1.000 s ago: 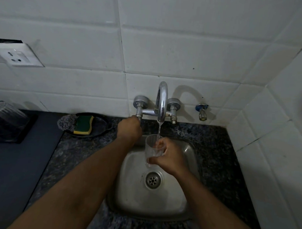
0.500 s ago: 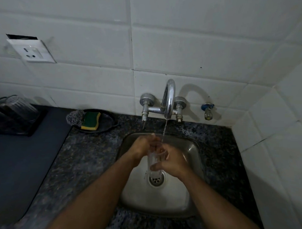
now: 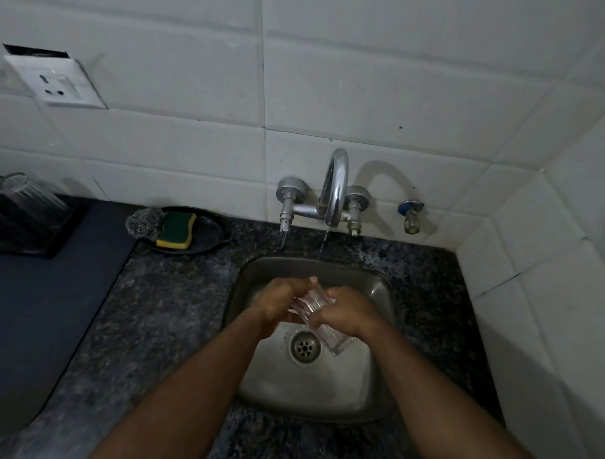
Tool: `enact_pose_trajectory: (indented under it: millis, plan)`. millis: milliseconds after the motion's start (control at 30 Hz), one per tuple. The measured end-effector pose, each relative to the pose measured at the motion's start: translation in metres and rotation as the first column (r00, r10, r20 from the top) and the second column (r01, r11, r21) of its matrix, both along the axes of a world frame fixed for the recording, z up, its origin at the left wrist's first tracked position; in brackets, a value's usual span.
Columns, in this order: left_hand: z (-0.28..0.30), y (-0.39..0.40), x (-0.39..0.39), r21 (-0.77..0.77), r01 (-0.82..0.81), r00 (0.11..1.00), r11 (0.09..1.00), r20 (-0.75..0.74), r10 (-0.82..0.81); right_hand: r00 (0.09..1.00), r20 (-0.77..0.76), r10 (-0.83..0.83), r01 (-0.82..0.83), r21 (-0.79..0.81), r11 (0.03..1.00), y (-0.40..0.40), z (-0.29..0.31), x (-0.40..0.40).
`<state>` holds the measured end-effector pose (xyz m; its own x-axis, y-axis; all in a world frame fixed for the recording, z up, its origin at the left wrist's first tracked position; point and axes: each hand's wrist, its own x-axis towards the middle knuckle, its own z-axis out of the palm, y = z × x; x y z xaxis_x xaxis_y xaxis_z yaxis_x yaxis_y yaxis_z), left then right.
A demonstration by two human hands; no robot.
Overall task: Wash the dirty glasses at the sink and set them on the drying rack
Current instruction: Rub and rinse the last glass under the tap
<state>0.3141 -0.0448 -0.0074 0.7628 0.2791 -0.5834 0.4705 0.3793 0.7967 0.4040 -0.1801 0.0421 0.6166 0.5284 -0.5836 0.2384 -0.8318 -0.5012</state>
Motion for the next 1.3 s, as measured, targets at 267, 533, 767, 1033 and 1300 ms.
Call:
enact_pose_trajectory:
  millis: [267, 533, 767, 1033, 1300]
  plan:
    - [-0.02, -0.01, -0.009, -0.275, -0.319, 0.946, 0.907, -0.145, 0.289, 0.989, -0.069, -0.134, 0.141, 0.104, 0.985, -0.001, 0.01, 0.007]
    - [-0.023, -0.019, -0.011, -0.425, -0.409, 0.912, 0.808, -0.155, 0.381, 0.981, 0.187, -0.04, -0.011, 0.263, 0.965, -0.006, 0.016, -0.004]
    - [-0.037, 0.0, -0.021, 0.174, -0.163, 0.958, 0.971, -0.207, 0.198, 0.972, 0.232, -0.029, -0.035, 0.265, 0.964, 0.005, 0.007, -0.009]
    - [-0.041, 0.048, -0.06, 0.73, 0.677, 0.736, 0.094, -0.667, -0.116, 0.953, 0.301, -0.041, -0.049, 0.286, 0.957, 0.011, 0.003, -0.016]
    - [-0.053, 0.067, -0.083, 0.631, 0.763, 0.646, 0.139, -0.739, -0.191, 0.94, 0.342, 0.007, -0.118, 0.306, 0.945, 0.029, -0.001, -0.026]
